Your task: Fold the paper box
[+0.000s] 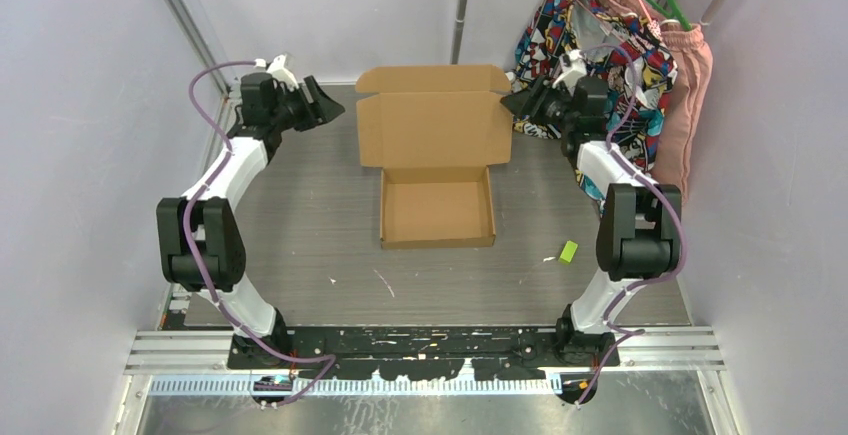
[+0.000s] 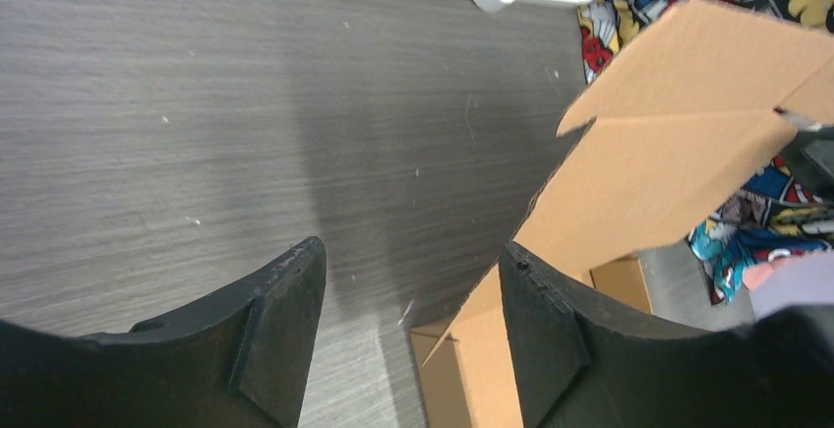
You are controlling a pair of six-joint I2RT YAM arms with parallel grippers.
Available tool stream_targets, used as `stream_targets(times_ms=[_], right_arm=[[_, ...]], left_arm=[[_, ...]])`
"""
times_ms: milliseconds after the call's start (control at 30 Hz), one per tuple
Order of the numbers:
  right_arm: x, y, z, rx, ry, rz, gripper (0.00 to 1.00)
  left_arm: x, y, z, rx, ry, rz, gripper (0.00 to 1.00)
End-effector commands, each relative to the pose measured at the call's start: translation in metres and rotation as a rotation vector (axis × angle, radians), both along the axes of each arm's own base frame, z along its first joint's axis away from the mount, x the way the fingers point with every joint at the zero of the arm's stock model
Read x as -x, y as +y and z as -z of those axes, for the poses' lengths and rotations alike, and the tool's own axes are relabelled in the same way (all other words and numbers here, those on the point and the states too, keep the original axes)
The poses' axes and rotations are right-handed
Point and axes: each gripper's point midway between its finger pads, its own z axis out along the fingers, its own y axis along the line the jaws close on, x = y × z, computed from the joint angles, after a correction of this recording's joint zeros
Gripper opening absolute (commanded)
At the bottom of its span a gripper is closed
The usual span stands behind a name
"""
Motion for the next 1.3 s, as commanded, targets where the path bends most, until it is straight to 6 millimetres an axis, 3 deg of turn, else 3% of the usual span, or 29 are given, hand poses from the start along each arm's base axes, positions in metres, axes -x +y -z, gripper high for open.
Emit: stream_targets(times_ms=[0, 100, 333, 633, 1267], right_arm=[[0.001, 0.024, -0.005, 0.123, -0.072, -0.094, 0.59], [0.003, 0.042, 0.007, 0.168, -0.060, -0.124, 0.59], [0.005, 0.049, 0.014, 0.208, -0.054, -0.123, 0.58], [0.010, 0.046, 0.002, 0.232, -0.091, -0.104, 0.57], [0.000, 0.037, -0.033, 0.244, -0.189, -0.033, 0.57]], left_arm=[[0.006, -0.015, -0.033, 0.031, -0.148, 0.094, 0.66], [0.008, -0.018, -0.025, 0.005, -0.140, 0.112, 0.66], [0.007, -0.022, -0.012, -0.036, -0.125, 0.118, 0.66], [0.014, -0.045, -0.007, -0.118, -0.122, 0.142, 0.65], [0.000, -0.041, -0.024, -0.182, -0.138, 0.095, 0.64]])
